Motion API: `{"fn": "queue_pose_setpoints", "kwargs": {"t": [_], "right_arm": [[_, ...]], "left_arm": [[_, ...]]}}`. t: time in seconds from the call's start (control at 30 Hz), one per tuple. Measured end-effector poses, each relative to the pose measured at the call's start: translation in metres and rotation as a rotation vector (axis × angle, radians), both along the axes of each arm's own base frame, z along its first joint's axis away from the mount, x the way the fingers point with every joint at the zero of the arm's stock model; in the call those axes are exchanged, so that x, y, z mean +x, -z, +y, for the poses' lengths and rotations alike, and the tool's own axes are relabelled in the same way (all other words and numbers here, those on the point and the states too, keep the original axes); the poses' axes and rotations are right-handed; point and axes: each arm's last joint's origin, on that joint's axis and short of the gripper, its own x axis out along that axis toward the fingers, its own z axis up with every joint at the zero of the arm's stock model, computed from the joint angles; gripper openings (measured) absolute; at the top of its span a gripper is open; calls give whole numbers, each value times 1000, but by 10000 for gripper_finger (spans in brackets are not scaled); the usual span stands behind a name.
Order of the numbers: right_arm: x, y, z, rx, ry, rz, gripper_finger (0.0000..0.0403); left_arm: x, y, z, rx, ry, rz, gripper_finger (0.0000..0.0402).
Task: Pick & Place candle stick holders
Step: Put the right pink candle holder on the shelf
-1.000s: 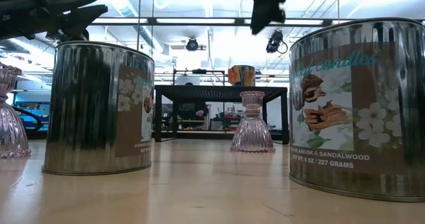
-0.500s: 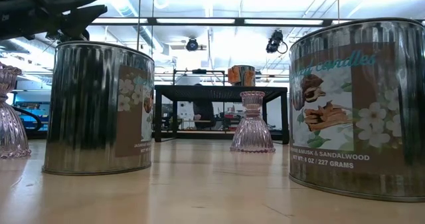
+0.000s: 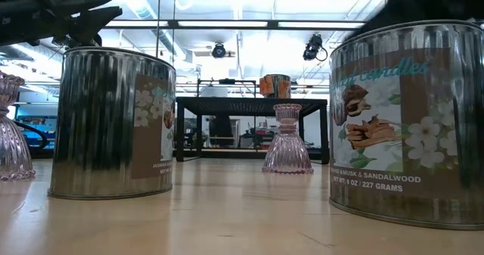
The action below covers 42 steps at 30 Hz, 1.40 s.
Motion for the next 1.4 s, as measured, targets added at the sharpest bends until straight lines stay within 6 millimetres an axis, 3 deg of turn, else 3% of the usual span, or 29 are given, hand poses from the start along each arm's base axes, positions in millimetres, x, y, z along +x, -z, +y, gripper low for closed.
{"fn": "queue_pose_setpoints", "kwargs": {"t": [0.27, 0.8, 1.07, 1.4], "right_arm": [[-1, 13, -10, 71, -48, -71, 79], [23, 45, -22, -17, 19, 17, 249], [35, 62, -29, -15, 62, 8, 280], [50, 70, -39, -22, 113, 8, 288]], "left_arm": [[0, 0, 0, 0, -1, 0, 115], [0, 0, 0, -1, -8, 5, 115], [0, 0, 0, -2, -10, 5, 115], [0, 0, 0, -2, -12, 5, 115]]}}
